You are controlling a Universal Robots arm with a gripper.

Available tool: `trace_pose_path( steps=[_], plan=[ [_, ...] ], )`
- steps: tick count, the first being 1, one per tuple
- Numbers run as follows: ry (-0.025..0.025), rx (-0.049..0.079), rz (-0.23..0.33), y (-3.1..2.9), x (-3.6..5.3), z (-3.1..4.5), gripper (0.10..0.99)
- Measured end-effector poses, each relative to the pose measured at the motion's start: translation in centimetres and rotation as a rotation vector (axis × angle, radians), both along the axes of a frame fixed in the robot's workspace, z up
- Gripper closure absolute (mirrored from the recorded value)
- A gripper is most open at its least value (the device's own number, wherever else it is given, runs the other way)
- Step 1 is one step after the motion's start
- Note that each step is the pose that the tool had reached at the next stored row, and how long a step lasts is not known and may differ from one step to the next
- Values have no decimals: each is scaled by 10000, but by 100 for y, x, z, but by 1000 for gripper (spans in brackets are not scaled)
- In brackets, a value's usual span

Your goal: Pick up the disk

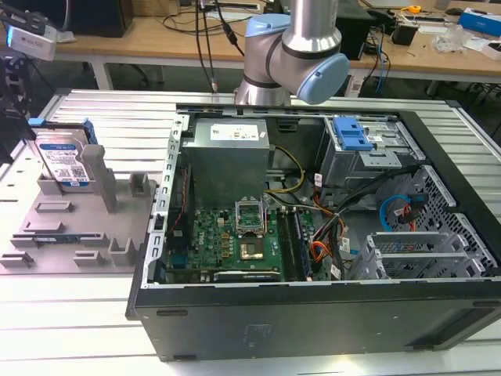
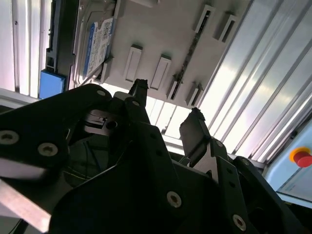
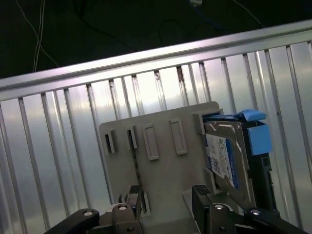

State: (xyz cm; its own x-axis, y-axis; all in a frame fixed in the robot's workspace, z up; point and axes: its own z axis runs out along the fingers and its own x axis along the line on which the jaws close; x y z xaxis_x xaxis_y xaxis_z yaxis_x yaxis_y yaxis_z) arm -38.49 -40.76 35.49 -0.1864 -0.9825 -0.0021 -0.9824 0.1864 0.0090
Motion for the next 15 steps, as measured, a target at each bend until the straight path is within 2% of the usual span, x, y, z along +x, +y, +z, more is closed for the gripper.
trace_pose_path(
  steps=[5,7,14,15],
  plan=[
    [3,-6,2,0,0,2,545],
    [4,-6,14,26,0,2,545],
    [2,-40,209,273,-2,1,545],
    [2,-50,266,328,-2,1,545]
  ],
)
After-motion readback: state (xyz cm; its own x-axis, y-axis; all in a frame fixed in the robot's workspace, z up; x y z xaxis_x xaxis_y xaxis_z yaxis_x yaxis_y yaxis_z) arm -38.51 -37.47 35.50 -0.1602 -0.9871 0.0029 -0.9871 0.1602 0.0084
